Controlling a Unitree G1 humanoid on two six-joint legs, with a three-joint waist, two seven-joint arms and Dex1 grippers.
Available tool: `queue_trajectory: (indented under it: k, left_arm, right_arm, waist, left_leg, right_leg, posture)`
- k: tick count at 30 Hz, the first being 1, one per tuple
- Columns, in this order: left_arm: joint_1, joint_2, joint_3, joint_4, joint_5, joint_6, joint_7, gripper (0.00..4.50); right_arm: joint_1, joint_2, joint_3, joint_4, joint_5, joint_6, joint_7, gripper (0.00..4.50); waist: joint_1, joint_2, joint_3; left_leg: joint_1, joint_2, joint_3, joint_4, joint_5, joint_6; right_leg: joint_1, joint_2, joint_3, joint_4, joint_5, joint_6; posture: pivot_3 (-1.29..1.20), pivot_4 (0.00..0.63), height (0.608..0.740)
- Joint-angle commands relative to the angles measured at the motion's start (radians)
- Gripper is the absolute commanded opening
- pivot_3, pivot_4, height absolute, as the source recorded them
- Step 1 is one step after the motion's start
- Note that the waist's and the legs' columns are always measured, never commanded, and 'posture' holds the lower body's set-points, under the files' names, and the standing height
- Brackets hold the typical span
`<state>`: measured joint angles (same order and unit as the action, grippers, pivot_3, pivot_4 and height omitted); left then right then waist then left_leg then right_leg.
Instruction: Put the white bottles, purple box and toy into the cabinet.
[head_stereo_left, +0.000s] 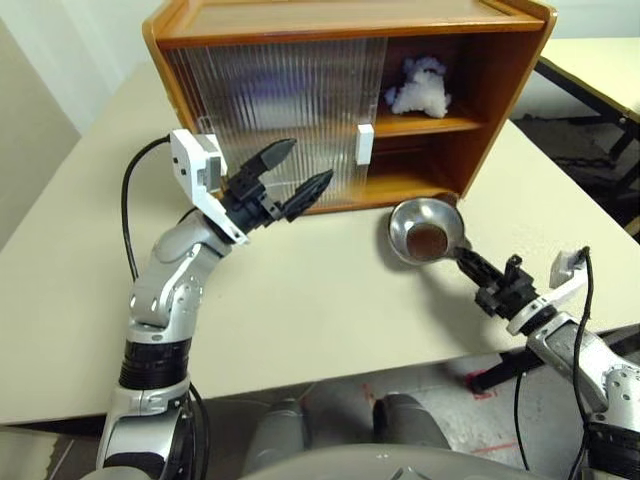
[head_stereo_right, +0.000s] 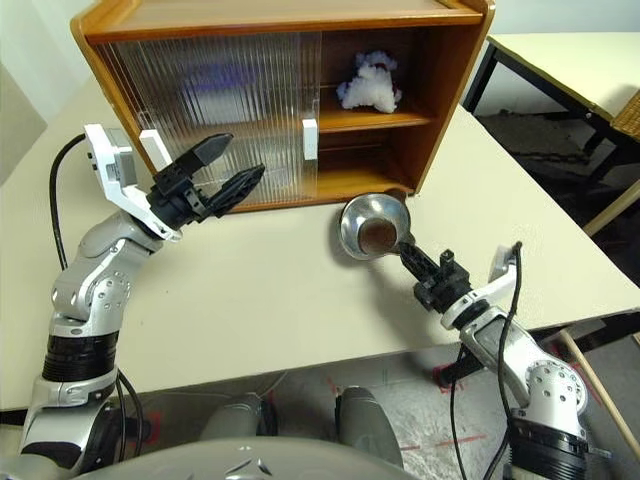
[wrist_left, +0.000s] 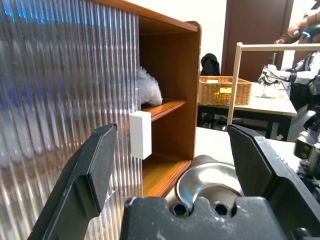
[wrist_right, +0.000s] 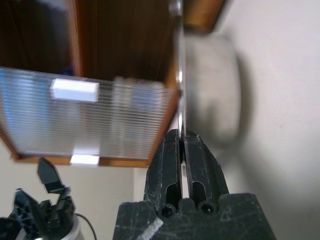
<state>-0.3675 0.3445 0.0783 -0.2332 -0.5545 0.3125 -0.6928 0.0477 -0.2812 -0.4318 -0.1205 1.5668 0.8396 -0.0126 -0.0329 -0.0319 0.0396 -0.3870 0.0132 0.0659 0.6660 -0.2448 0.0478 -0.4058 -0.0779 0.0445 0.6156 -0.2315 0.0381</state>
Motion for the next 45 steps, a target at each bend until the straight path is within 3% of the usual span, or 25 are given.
queue_trajectory:
  k: [1,8,13,22,34,45]
  left_arm:
    - [0.002,0.004,-0.004,-0.012,0.002,-0.005,0.001,4.5]
    - [-0.003,0.002,-0.008,-0.005,0.002,-0.005,-0.001,4.5]
    - [-0.006,0.009,-0.005,-0.001,0.001,-0.003,-0.008,4.5]
    - [-0.01,0.01,-0.007,0.002,0.004,-0.005,-0.008,4.5]
    - [-0.011,0.027,-0.001,-0.006,0.002,0.001,-0.009,4.5]
    - [-0.001,0.045,0.008,-0.026,-0.003,0.011,-0.002,4.5]
  right_arm:
    - [0.014,-0.004,-0.001,0.018,-0.023,-0.004,-0.028,0.01]
    - [0.009,0.016,-0.02,0.008,0.022,-0.017,-0.024,0.01]
    - [-0.02,0.071,-0.051,-0.02,0.166,-0.066,-0.089,0.01]
    - [-0.083,0.094,-0.075,0.035,0.28,-0.134,-0.128,0.01]
    - [-0.235,0.167,-0.057,0.183,0.193,-0.199,-0.071,0.01]
    - [-0.397,0.184,-0.082,0.471,0.018,-0.231,0.106,0.01]
  waist:
    - [0.0,-0.001,-0.001]
    - [-0.001,-0.001,-0.001]
    - [-0.003,0.0,-0.001]
    - [-0.005,0.0,-0.001]
    - [-0.004,0.001,-0.001]
    - [-0.003,0.001,-0.001]
  left_leg:
    - [0.0,0.0,0.0,0.0,0.0,0.0]
    - [0.0,0.0,0.001,0.001,0.0,0.0]
    - [0.0,0.0,0.001,0.0,0.0,0.0]
    - [-0.001,0.0,0.001,0.0,0.0,0.0]
    - [-0.001,0.0,0.001,0.0,0.0,0.0]
    - [-0.001,0.0,0.001,0.0,0.0,0.001]
  right_leg:
    - [0.0,0.0,0.0,0.0,0.0,0.0]
    - [0.0,-0.001,0.001,0.0,0.0,-0.002]
    - [0.0,-0.001,0.001,0.0,0.001,0.0]
    - [-0.001,0.0,0.001,0.0,0.001,0.0]
    - [-0.001,0.0,0.001,0.001,0.001,-0.001]
    - [-0.001,0.001,0.001,0.001,0.002,-0.002]
  posture:
    - [0.01,0.006,0.74]
    - [0.01,0.006,0.74]
    - [0.0,0.004,0.74]
    - [0.01,0.0,0.74]
    - [0.02,0.0,0.74]
    - [0.05,0.0,0.74]
